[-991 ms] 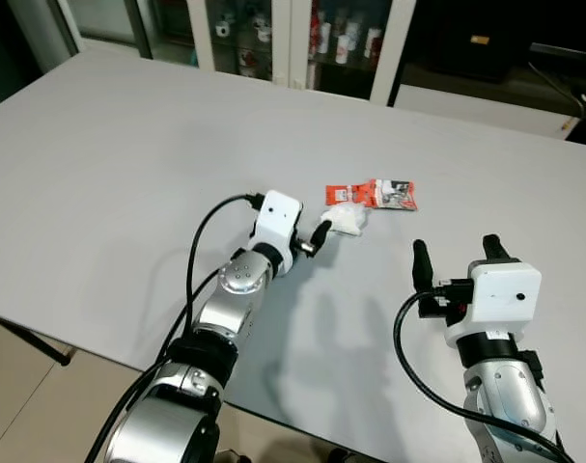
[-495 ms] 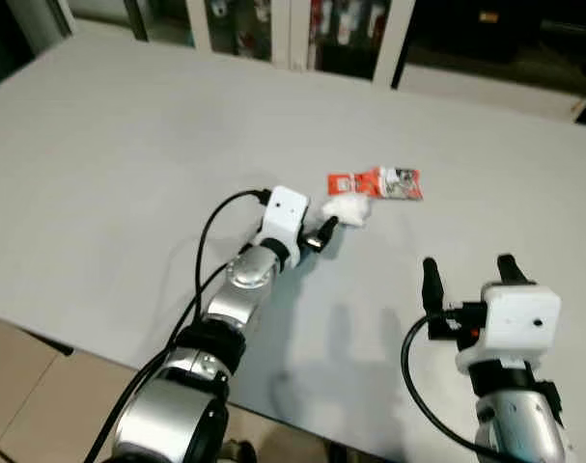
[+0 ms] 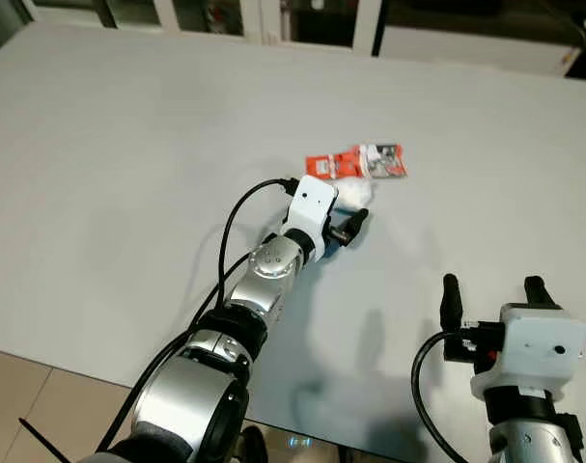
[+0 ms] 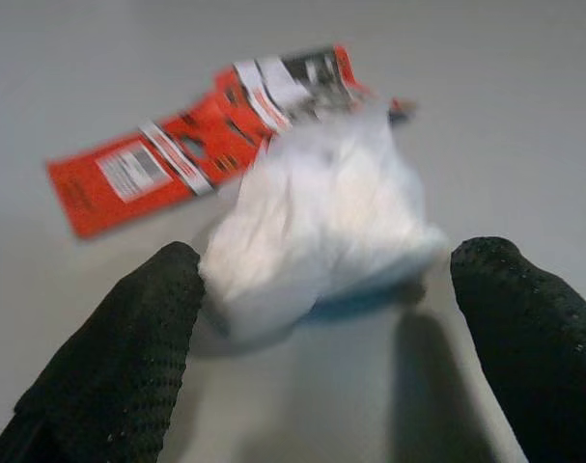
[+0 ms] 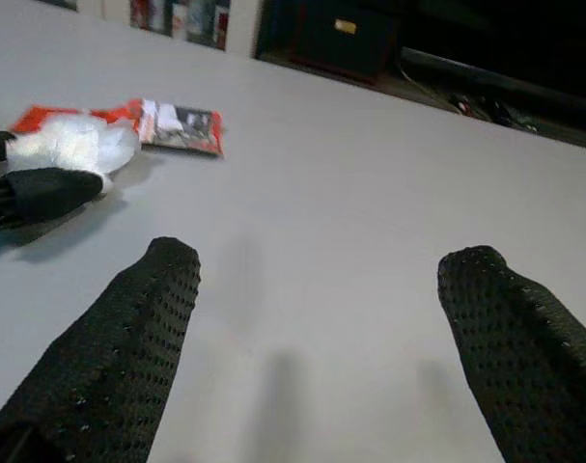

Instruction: Picking trash to rubbish bin

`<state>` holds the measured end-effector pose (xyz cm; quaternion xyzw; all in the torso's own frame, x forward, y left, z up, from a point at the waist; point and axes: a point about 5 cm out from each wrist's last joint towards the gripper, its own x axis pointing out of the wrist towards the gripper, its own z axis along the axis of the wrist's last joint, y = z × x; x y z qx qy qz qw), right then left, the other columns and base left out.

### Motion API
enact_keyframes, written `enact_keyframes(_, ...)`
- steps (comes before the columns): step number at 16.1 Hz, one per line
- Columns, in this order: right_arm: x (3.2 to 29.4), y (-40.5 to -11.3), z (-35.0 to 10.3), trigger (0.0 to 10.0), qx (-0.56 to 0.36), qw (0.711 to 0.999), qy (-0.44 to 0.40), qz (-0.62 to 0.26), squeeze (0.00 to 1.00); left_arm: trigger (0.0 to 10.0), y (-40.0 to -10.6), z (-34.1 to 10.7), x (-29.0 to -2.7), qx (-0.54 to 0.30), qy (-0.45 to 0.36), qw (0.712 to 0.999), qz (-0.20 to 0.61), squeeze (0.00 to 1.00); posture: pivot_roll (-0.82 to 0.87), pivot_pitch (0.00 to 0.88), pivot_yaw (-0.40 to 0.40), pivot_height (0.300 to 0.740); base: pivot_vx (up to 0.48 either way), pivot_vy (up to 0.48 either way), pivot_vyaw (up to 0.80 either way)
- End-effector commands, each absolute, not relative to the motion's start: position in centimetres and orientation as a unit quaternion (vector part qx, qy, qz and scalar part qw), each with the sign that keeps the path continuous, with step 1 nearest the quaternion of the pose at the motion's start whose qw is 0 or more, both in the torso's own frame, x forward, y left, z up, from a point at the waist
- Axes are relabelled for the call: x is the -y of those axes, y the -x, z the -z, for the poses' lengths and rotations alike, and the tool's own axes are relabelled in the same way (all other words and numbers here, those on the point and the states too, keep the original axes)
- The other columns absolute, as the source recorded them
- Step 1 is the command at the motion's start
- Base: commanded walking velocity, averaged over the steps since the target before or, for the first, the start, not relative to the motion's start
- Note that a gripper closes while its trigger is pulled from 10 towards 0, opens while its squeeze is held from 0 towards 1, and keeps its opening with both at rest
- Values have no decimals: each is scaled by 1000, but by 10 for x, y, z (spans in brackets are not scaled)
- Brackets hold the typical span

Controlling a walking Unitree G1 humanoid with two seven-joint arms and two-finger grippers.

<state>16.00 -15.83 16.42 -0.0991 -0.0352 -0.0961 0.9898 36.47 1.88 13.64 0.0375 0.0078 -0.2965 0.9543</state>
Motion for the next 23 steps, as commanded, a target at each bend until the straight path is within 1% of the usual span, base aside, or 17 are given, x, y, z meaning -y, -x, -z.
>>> enact_keyframes(1,159,-155,-170,10000,40,988,101,107,0,10000,-364,-138,-11,-5,-47,952,304,0,-251,262,61,740,0,0,0)
enact_keyframes(2,159,-154,-170,10000,38,988,101,108,0,10000,-364,-138,-11,-4,-54,953,297,0,-251,262,61,740,0,0,0)
enact_keyframes(4,157,-152,-170,10000,35,988,101,109,0,10000,-371,-140,-21,2,-78,966,248,0,-257,271,57,740,0,0,0)
enact_keyframes(6,158,-151,-171,10000,33,988,102,110,0,10000,-376,-139,-36,-7,-103,975,197,0,-258,275,55,740,0,0,0)
enact_keyframes(7,158,-151,-171,10000,33,988,103,110,0,9529,-378,-137,-44,-10,-117,977,180,0,-258,275,54,740,0,0,0)
enact_keyframes(8,158,-151,-171,10000,32,988,103,110,0,4510,-379,-136,-46,-12,-117,978,174,0,-258,275,54,740,0,0,0)
enact_keyframes(9,158,-151,-172,10000,32,988,105,110,0,0,-380,-134,-55,-15,-118,980,160,0,-259,276,53,740,0,0,0)
enact_keyframes(12,158,-151,-172,10000,30,988,106,108,0,0,-381,-133,-59,-14,-125,981,148,0,-256,274,51,740,0,0,0)
enact_keyframes(23,158,-153,-171,10000,27,989,111,97,0,0,-380,-131,-62,-10,-128,982,141,0,-251,265,40,740,0,0,0)
